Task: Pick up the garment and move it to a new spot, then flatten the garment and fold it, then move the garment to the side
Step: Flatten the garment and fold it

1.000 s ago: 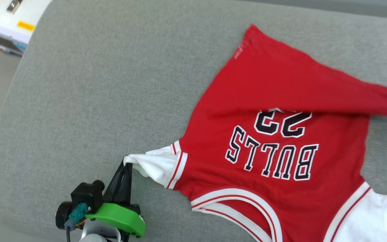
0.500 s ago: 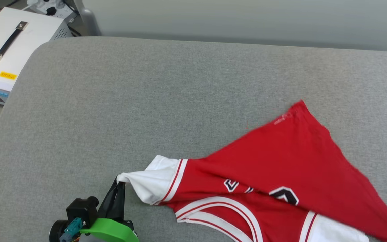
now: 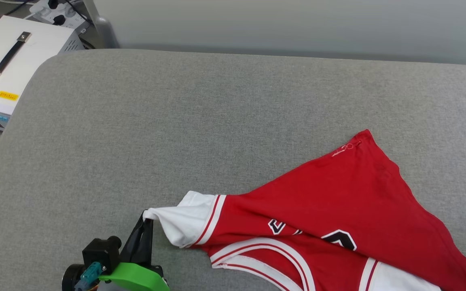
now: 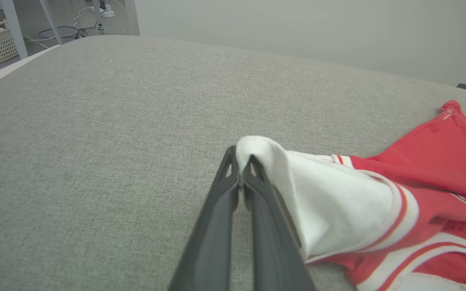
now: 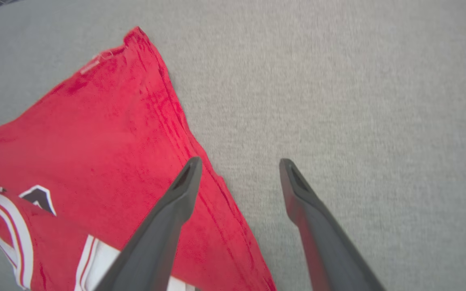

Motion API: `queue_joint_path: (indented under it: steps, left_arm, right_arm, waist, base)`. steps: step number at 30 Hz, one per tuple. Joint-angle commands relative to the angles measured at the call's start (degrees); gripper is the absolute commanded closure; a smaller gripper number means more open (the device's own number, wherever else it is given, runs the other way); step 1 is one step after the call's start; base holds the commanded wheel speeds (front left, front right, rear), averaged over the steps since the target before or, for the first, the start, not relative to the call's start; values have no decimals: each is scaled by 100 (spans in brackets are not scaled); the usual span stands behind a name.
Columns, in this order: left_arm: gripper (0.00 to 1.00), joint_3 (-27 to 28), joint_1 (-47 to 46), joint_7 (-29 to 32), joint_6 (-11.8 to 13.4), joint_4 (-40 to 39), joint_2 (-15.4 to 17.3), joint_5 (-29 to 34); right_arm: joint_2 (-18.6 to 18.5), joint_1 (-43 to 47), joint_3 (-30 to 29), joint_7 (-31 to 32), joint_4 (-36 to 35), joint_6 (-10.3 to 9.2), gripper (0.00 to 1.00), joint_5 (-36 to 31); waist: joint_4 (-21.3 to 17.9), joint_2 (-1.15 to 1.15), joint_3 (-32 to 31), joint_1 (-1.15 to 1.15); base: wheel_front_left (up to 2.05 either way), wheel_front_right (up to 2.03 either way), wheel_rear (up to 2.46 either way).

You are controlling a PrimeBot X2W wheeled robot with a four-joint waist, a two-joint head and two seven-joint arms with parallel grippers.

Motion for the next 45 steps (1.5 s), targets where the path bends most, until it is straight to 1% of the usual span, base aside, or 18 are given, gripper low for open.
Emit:
queue_joint_path:
  steps: [1, 4, 6, 10, 12, 13, 16, 18, 22, 25, 28, 31, 36, 37, 38, 41, 45]
  left_arm:
    - [100, -19, -18, 6, 31, -40, 14, -33]
    - [100, -64, -94, 6, 25, -82, -5, -33]
    - [100, -97, -157, 6, 19, -112, -15, -32]
    - [100, -169, -322, 6, 2, -164, -37, -31]
    - [100, -204, -415, 6, -6, -173, -51, -29]
    - [100, -302, -580, 6, -24, -189, -91, -21]
    - [100, -361, -683, 6, -34, -212, -128, -30]
    - [100, -395, -741, 6, -39, -220, -151, -37]
    - [100, -438, -851, 6, -48, -246, -187, -50]
    - [100, -483, -952, 6, -55, -267, -210, -52]
    - [100, -520, -1043, 6, -60, -279, -226, -61]
    - [100, -541, -1106, 6, -64, -263, -239, -67]
    - [100, -546, -1128, 6, -68, -213, -251, -69]
    - [100, -533, -1118, 6, -68, -201, -253, -71]
    - [100, -522, -1108, 6, -68, -190, -254, -71]
    - [100, -482, -1055, 6, -70, -126, -256, -48]
    - [100, -347, -955, 6, -65, -84, -251, 10]
  right_arm:
    - [-37, -326, -53, -77, -171, -2, 0, -100]
    - [-80, -888, 13, -13, -454, -2, 0, -239]
    - [-151, -1318, 198, 184, -564, -2, 0, -343]
    - [-361, -2276, 809, 683, -551, -2, 0, -479]
    - [-475, -2744, 1183, 1021, -391, -2, 0, -485]
    - [-638, -3577, 1904, 1753, 71, -2, 0, -492]
    - [-730, -4061, 2407, 2293, 521, -2, 0, -530]
    - [-744, -4316, 2668, 2516, 793, -2, 0, -590]
    - [-636, -4684, 3032, 2675, 1340, -2, 0, -627]
    - [-575, -4836, 3287, 2615, 1745, -2, 0, -717]
    - [-474, -4866, 3503, 2518, 2093, -2, 0, -689]
    - [-446, -4785, 3851, 2408, 2393, -2, 0, -673]
    - [-465, -4657, 4367, 2253, 2669, -2, 0, -441]
    - [-474, -4685, 4433, 2137, 2662, -2, 73, -393]
    - [-486, -4717, 4467, 2037, 2666, -2, 100, -364]
    - [-550, -4863, 4563, 1694, 2674, -2, 100, -257]
    - [-563, -5079, 4496, 1196, 2602, -2, 100, -27]
  waist:
    - [55, 0, 61, 0]
    - [130, 0, 172, 0]
    - [196, 0, 265, 0]
    - [360, 0, 506, 0]
    - [445, 0, 624, 0]
    - [612, 0, 813, 0]
    - [721, 0, 955, 0]
    - [780, 0, 1047, 0]
    - [869, 0, 1256, 0]
    - [949, 0, 1413, 0]
    - [1002, 0, 1533, 0]
    - [1026, 0, 1604, 0]
    - [1016, 0, 1586, 0]
    - [992, 0, 1558, 0]
    - [973, 0, 1531, 0]
    - [893, 0, 1375, 0]
    - [731, 0, 1070, 0]
  base:
    - [0, 0, 0]
    - [0, 0, 0]
    - [0, 0, 0]
    - [0, 0, 0]
    - [0, 0, 0]
    - [0, 0, 0]
    - [0, 0, 0]
    - [0, 0, 0]
    - [0, 0, 0]
    - [0, 0, 0]
    - [0, 0, 0]
    - [0, 0, 0]
    - [0, 0, 0]
    - [0, 0, 0]
    - [0, 0, 0]
    - [0, 0, 0]
    - [0, 0, 0]
